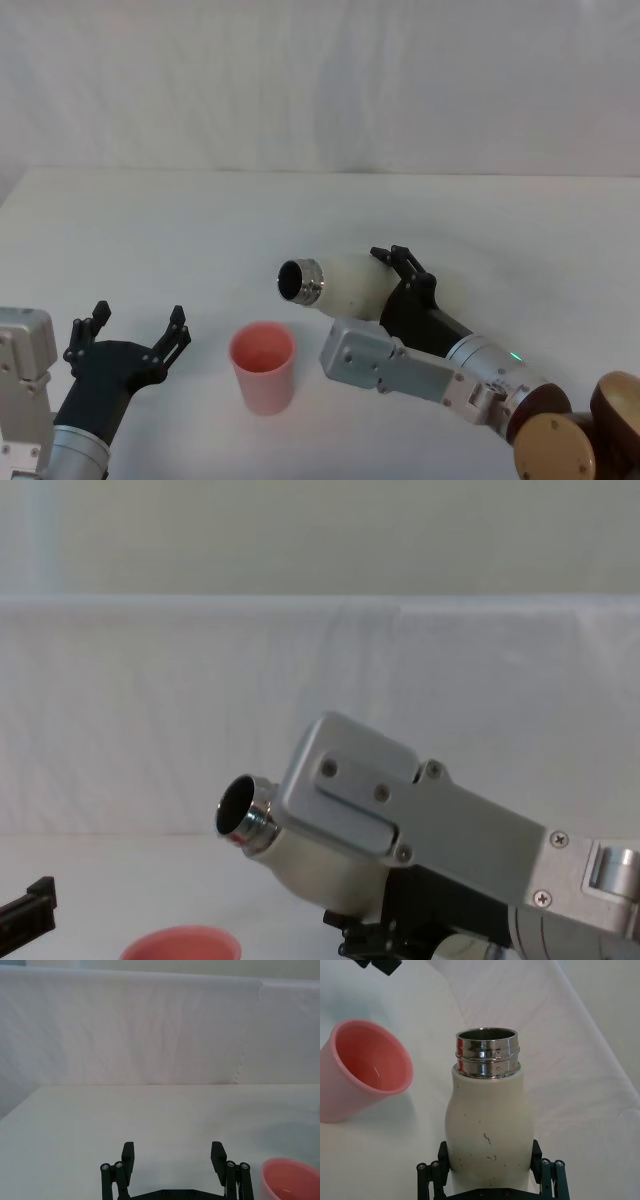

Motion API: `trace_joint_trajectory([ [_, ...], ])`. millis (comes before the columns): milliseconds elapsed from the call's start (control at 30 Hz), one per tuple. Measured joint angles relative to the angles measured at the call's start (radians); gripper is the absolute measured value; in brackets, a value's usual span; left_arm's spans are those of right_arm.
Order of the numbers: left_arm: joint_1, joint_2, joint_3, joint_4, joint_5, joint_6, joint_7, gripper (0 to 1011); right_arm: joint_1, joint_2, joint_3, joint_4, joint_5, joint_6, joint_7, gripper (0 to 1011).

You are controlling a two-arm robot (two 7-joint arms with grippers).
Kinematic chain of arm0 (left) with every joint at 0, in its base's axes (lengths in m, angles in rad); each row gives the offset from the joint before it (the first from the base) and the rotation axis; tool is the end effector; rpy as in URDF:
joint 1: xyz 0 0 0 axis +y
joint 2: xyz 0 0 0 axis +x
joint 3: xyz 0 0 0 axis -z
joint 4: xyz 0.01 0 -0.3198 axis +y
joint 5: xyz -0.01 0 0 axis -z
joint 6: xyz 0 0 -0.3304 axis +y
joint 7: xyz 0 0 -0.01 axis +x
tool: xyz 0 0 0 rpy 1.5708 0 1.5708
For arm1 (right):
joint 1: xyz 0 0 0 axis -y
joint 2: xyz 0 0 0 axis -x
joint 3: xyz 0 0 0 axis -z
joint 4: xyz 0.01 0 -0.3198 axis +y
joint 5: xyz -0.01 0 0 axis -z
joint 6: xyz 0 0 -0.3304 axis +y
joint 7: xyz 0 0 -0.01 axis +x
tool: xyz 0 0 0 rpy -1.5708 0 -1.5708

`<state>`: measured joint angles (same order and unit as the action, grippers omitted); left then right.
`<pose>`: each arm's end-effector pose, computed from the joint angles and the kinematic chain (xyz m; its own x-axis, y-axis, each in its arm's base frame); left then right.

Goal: Grasp the thermos with one hand and pour water into the cup lid.

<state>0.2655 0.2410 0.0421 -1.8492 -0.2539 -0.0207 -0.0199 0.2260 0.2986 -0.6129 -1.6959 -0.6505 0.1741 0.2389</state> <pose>0.2668 0.0424 -0.3133 0.1245 0.9917 -0.0327 -0.9921 0.1240 -0.0175 0.3538 0.1061 -0.2621 0.4152 -0.3641 0.8337 0.8113 0.5627 -0.1583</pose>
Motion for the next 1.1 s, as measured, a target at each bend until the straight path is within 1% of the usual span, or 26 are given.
trace_joint_trajectory([
  [133, 0.000, 0.000, 0.000, 0.000, 0.000, 0.000, 0.000, 1001, -0.001, -0.002, -0.001, 0.000, -0.021, 0.001, 0.004, 957],
  [300, 0.000, 0.000, 0.000, 0.000, 0.000, 0.000, 0.000, 1001, -0.002, -0.005, -0.006, 0.002, -0.070, 0.007, 0.013, 957],
  [333, 0.000, 0.000, 0.000, 0.000, 0.000, 0.000, 0.000, 1001, -0.002, -0.005, -0.006, 0.002, -0.070, 0.007, 0.013, 957],
  [533, 0.000, 0.000, 0.000, 0.000, 0.000, 0.000, 0.000, 1001, -0.003, -0.006, -0.011, 0.002, -0.114, 0.012, 0.022, 957],
  [1000, 0.000, 0.000, 0.000, 0.000, 0.000, 0.000, 0.000, 1001, 0.012, -0.018, -0.042, 0.019, -0.219, 0.027, 0.031, 957],
  [1100, 0.000, 0.000, 0.000, 0.000, 0.000, 0.000, 0.000, 1001, 0.014, -0.021, -0.044, 0.023, -0.230, 0.030, 0.032, 957],
])
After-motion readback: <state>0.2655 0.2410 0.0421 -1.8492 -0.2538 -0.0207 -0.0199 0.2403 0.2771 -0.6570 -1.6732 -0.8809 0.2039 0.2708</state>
